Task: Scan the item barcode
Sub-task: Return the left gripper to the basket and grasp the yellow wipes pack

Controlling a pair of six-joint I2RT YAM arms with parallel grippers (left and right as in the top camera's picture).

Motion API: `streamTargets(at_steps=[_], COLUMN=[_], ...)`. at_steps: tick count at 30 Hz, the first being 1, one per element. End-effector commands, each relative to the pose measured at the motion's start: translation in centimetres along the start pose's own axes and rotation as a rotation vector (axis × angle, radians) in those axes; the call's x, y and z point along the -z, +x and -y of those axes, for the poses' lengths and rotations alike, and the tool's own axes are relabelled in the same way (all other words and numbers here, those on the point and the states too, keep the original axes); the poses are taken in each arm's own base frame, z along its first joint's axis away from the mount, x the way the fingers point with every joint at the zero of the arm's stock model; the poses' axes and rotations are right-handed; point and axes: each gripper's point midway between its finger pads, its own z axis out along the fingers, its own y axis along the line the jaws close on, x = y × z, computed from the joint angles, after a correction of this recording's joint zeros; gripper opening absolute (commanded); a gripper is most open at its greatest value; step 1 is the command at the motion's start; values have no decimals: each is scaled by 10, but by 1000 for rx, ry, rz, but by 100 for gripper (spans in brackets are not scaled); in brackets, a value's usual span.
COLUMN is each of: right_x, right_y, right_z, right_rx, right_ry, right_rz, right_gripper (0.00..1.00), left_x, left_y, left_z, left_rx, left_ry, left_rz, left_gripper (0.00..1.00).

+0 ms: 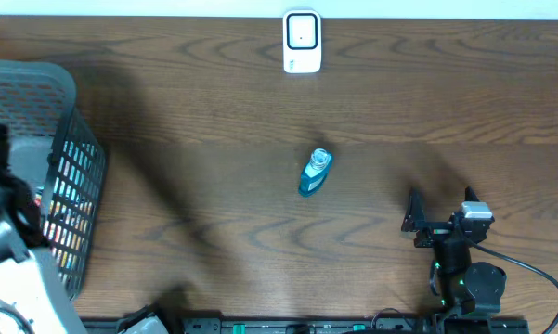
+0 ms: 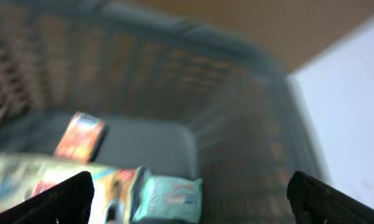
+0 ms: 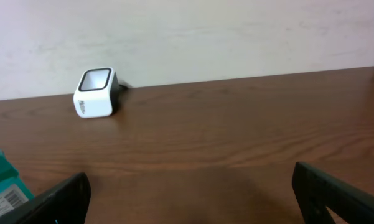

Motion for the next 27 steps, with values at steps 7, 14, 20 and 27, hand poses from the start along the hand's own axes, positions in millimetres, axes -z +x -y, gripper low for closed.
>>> streamTargets(at_steps=[7, 14, 20, 27], right_x=[0, 0, 0, 0], right_y=[1, 1, 1, 1], right_z=[-1, -1, -1, -1], right_rx=[14, 14, 14, 14], right_ry=[-4, -4, -4, -4], right_rz=[-2, -2, -2, -2], right_gripper=[99, 99, 99, 99], left_x=[-46, -80, -103, -121], left_y=[32, 52, 74, 97], left_z=[-94, -130, -147, -158], left_rx=[699, 722, 697, 676], left_ry=[-435, -636, -750, -836], left_rz=[-169, -218, -277, -347], left_gripper=[98, 98, 98, 98])
